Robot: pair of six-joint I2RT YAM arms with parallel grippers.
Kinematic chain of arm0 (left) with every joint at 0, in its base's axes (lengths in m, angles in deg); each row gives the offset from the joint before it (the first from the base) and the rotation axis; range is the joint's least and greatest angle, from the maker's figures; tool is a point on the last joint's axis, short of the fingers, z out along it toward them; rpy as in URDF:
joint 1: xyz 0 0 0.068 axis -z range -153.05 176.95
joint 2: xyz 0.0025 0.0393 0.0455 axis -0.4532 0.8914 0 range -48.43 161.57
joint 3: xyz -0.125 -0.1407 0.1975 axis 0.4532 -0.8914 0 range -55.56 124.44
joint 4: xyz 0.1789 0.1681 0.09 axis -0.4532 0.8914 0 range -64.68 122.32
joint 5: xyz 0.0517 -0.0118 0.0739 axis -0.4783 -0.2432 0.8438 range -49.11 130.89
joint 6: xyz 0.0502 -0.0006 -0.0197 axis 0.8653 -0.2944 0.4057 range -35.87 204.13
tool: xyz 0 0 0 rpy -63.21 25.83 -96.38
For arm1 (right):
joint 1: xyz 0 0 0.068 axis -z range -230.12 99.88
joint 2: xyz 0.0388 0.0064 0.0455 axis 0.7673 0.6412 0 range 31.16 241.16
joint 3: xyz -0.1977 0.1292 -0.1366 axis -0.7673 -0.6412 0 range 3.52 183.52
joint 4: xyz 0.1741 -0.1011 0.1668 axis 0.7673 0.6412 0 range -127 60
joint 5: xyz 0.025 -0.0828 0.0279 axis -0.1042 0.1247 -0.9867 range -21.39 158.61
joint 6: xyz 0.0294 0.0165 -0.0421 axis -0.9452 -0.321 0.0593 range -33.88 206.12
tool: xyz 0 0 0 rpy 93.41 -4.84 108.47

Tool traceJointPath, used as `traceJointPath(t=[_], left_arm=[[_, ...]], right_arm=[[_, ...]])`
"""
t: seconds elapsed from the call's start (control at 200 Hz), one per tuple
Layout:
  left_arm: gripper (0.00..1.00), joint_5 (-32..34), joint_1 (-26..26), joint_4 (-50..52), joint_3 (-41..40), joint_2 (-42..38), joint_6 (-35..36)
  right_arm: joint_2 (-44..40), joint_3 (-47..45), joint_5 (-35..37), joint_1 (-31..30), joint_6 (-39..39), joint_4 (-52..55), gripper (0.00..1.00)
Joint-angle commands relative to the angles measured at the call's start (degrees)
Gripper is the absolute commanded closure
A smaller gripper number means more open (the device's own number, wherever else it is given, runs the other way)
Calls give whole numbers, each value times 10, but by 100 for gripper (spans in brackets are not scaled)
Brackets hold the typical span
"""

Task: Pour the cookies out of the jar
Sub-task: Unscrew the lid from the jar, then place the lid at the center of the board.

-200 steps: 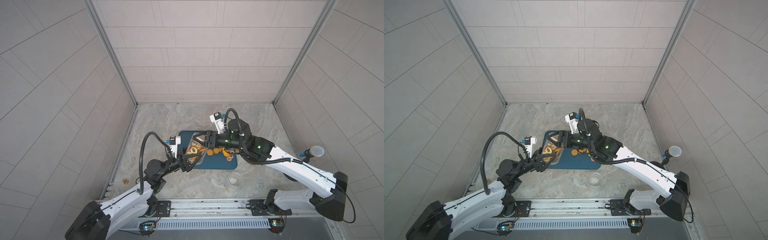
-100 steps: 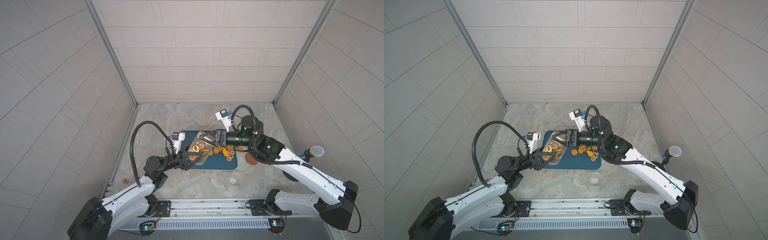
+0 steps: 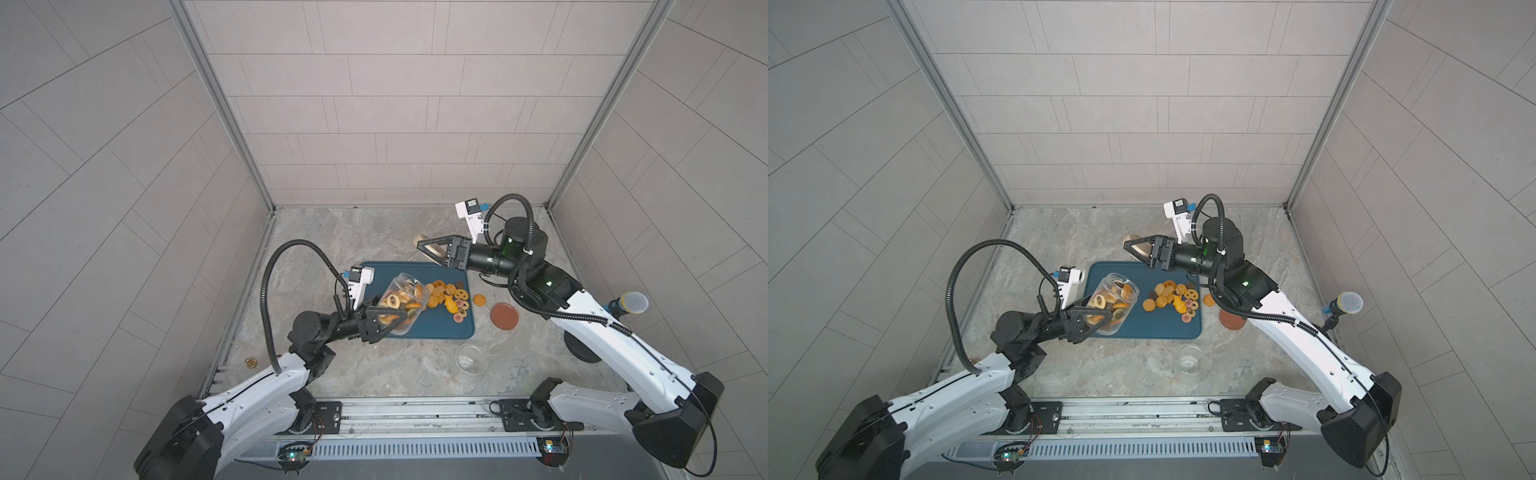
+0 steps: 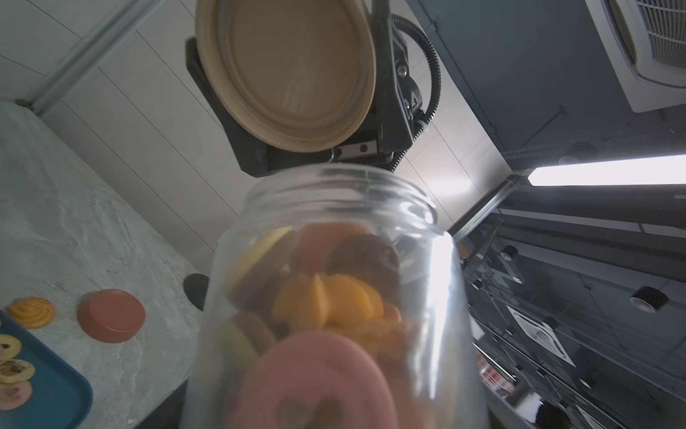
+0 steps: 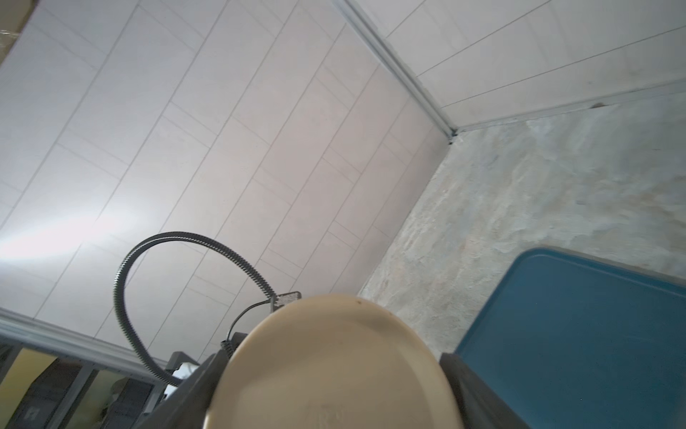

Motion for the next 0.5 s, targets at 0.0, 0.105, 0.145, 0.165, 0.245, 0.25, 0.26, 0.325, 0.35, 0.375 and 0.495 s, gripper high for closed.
traceJointPath(t=[0.0, 0.105, 0.145, 0.165, 0.245, 0.25, 0.26, 0.325, 0.35, 0.375, 0.495], left_arm=[[100, 82, -10, 143, 36, -58, 111], [100, 121, -13, 260, 68, -106, 174], [100, 146, -15, 309, 83, -114, 191], [100, 162, -16, 342, 92, -118, 201], [100, 228, -23, 473, 135, -125, 258], [100, 233, -24, 481, 138, -125, 262], [100, 241, -25, 496, 143, -127, 269], [100, 283, -29, 567, 171, -132, 306], [100, 300, -31, 584, 179, -133, 316], [100, 317, -33, 598, 185, -133, 323], [100, 357, -63, 654, 211, -125, 335]], right_arm=[[-34, 16, 98, -1, 48, 132, 100], [-68, -5, 171, -1, 58, 216, 100], [-81, -9, 191, -1, 68, 247, 100], [-87, -11, 203, -2, 73, 264, 100], [-111, -13, 240, -9, 93, 323, 100], [-112, -13, 242, -10, 94, 326, 100], [-115, -13, 247, -11, 95, 332, 100], [-133, -14, 270, -21, 101, 366, 100], [-141, -15, 278, -27, 102, 376, 100], [-148, -16, 287, -34, 104, 385, 100], [-174, -19, 353, -86, 103, 427, 100]])
